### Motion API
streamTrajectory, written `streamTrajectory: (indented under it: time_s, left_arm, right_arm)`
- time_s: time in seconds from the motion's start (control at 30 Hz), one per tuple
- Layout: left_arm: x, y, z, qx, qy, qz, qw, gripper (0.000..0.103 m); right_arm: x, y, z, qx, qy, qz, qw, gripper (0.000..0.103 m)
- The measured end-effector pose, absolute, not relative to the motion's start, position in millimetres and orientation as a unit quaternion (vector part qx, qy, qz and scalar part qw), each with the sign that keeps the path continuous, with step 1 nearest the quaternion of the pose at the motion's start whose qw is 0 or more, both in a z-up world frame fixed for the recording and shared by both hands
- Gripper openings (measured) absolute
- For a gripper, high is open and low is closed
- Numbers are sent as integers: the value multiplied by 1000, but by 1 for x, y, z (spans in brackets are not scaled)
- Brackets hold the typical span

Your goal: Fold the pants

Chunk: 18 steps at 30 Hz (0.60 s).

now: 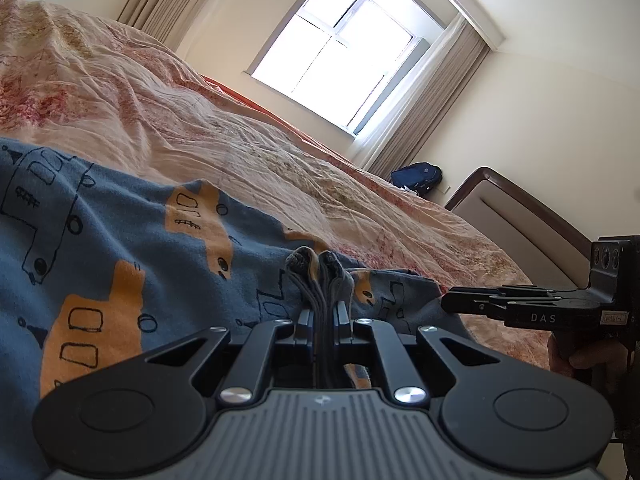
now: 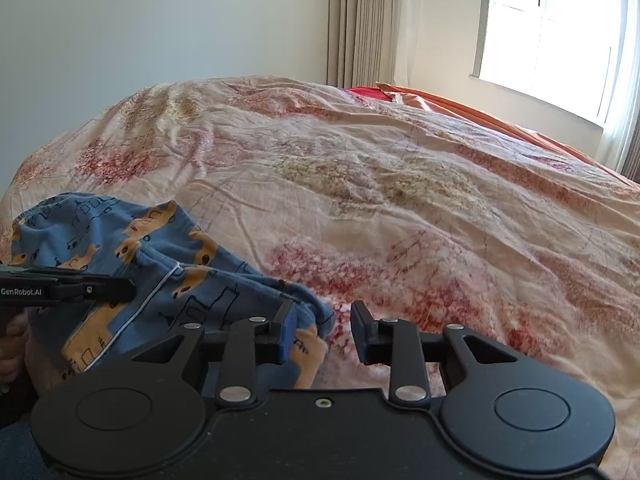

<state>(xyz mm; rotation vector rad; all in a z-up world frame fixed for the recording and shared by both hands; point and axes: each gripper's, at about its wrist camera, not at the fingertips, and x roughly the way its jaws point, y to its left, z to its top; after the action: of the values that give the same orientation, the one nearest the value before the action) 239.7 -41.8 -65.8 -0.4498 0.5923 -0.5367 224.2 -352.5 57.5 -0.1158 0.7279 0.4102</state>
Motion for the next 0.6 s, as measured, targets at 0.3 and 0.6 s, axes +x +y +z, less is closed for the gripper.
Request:
streamTrajectory:
  time_s: [0.3, 0.6]
  left_arm:
    - [237, -41, -64, -221, 281, -266, 895, 8]
    - [238, -42, -66, -218, 287, -261, 896, 8]
  right_arm:
    - [180, -354, 36, -21, 383, 210, 900, 5]
    - [187, -360, 56, -14, 344, 202, 917, 24]
